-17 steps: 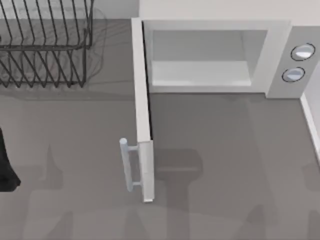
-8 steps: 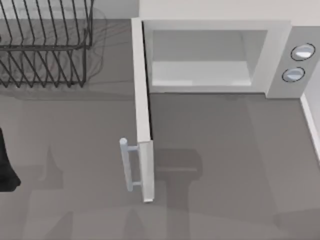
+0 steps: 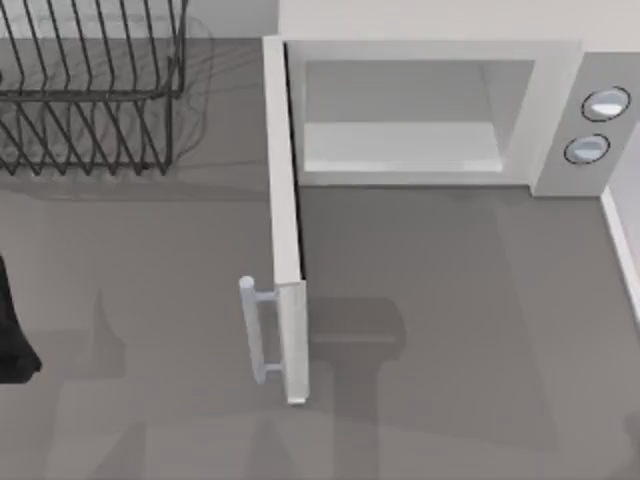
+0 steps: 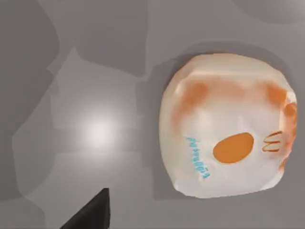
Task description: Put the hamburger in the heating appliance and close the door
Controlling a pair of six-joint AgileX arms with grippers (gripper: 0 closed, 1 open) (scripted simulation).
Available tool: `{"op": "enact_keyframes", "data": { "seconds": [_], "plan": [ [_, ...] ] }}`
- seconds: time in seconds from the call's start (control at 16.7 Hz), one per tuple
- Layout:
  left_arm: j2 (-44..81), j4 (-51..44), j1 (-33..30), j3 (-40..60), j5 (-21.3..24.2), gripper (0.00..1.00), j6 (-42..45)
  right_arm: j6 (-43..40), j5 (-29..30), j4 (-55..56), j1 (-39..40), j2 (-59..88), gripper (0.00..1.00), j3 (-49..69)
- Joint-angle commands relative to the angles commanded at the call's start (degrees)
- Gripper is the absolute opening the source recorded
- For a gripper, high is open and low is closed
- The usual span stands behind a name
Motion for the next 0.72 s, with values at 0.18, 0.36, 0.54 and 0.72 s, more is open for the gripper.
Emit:
{"op": "enact_keyframes", "data": {
  "seconds": [0.18, 0.36, 0.54, 0.72],
  "plan": [
    [0.0, 0.0, 0.0, 0.0, 0.0, 1.0, 0.0, -0.56, -0.04, -0.58, -0.35, 0.88, 1.0, 0.57],
    [0.0, 0.0, 0.0, 0.0, 0.0, 1.0, 0.0, -0.49, -0.02, -0.43, -0.09, 0.68, 1.0, 0.38],
    [0.0, 0.0, 0.0, 0.0, 0.0, 1.0, 0.0, -0.38, -0.04, 1.9, -0.16, 2.04, 1.0, -0.93],
    [0.0, 0.0, 0.0, 0.0, 0.0, 1.0, 0.0, -0.3, -0.05, 9.65, -0.19, 5.82, 1.0, -4.47]
  ]
}}
